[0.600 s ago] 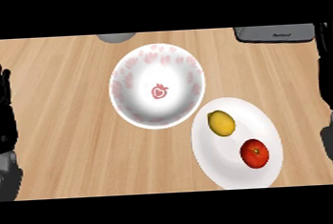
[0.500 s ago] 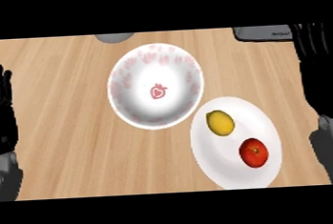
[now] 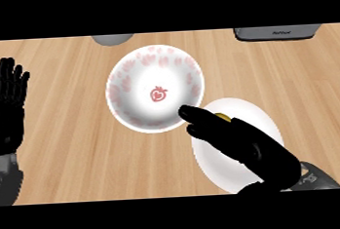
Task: Pick the lemon from the plate and place it in the bowl
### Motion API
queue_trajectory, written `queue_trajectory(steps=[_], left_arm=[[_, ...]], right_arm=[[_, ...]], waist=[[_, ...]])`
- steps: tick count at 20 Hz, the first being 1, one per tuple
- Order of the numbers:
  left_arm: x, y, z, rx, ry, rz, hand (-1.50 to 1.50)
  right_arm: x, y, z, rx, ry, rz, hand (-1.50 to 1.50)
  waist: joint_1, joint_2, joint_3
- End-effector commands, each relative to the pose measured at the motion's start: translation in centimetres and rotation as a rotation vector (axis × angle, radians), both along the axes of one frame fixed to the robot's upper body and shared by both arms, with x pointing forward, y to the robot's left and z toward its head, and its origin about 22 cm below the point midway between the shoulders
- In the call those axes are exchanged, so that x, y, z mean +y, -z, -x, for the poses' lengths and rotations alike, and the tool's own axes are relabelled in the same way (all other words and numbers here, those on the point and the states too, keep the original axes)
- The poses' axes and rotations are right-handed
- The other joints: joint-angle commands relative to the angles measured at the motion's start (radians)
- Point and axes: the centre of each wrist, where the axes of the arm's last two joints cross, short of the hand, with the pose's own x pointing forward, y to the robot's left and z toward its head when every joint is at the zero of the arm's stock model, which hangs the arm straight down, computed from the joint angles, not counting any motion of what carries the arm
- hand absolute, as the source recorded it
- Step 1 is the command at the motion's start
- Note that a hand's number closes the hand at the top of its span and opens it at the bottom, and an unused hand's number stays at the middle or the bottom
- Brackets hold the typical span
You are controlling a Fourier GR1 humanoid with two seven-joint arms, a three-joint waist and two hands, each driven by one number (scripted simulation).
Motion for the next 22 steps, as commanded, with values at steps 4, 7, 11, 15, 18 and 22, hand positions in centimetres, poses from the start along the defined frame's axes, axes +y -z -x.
queue_trajectory(steps=[4,7,11,15,18,22], left_arm=[[1.1,-0.1,0.4,0.041,0.021,0.024,0.00],[1.9,0.7,0.3,0.033,0.029,0.035,0.00],[2.3,-1.5,-1.0,0.032,0.025,0.018,0.00],[4.0,-0.5,-0.5,0.035,-0.016,0.010,0.00],[3.0,-0.5,-0.4,0.040,0.026,0.027,0.00],[2.3,0.3,-0.1,0.052,0.026,0.022,0.00]], right_arm=[[-1.2,5.4,7.0,-0.233,-0.123,0.151,-1.50],[-4.2,2.6,4.8,-0.377,0.000,0.282,-1.50],[-6.1,-0.5,5.1,-0.425,0.140,0.418,-1.50],[-8.3,-4.4,6.8,-0.447,0.204,0.666,-1.50],[-8.8,-6.6,5.8,-0.479,0.236,0.870,-1.50],[-7.6,-7.1,8.2,-0.457,0.225,1.044,-1.50]], waist=[[-0.037,0.001,0.003],[-0.035,0.004,0.002],[-0.038,0.004,0.002],[-0.062,-0.001,-0.001],[-0.032,0.004,-0.001],[-0.024,0.004,0.000]])
